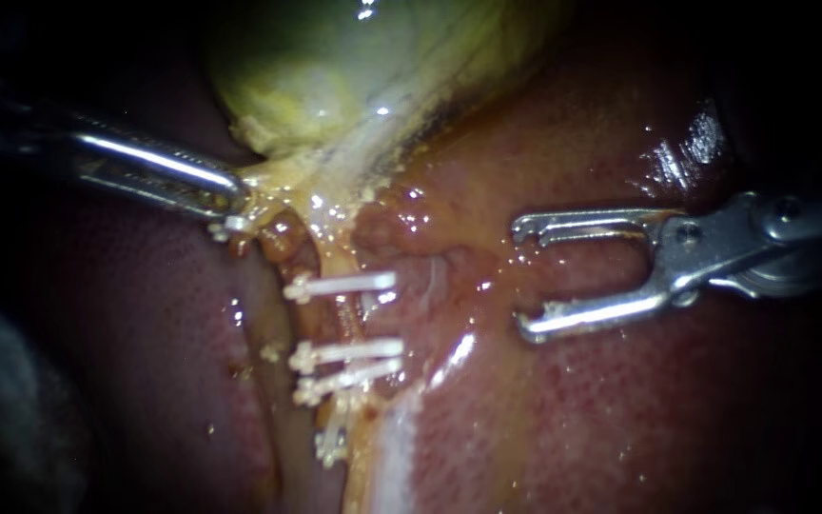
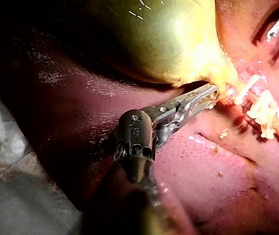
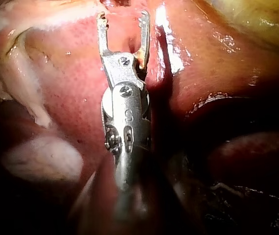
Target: Going back third clip right tube
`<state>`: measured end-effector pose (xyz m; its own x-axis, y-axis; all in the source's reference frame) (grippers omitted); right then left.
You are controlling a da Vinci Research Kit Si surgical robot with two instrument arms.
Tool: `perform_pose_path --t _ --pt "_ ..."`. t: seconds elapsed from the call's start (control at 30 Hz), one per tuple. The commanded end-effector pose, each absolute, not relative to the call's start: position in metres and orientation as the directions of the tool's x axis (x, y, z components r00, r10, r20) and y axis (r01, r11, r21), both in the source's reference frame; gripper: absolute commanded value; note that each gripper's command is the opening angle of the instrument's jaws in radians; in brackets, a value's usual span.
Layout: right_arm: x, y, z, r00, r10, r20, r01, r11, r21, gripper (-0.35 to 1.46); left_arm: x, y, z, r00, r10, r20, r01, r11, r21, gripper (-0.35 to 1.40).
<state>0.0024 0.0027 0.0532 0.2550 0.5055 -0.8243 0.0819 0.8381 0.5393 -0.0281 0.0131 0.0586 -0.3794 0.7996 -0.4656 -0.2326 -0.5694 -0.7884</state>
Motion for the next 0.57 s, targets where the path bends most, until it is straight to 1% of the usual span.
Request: perform_pose_path --t 0.03,0.27,0.57 --pt "0.0024 0.0027 0.0531 0.255 0.505 -0.824 0.083 0.838 0.540 0.50 -0.0284 0.0131 0.0591 -0.382 0.801 -0.461 -0.237 -0.567 -0.789 -0.35" --pt "0.0024 0.0025 0.0530 0.255 0.505 -0.824 0.084 0.838 0.539 0.50 -0.0298 0.0127 0.0614 -0.388 0.805 -0.449 -0.235 -0.558 -0.796 -0.35" --pt "0.0029 0.0022 0.0529 0.255 0.505 -0.825 0.082 0.839 0.538 0.50 -0.0295 0.0126 0.0611 -0.390 0.804 -0.448 -0.231 -0.557 -0.798 -0.35"
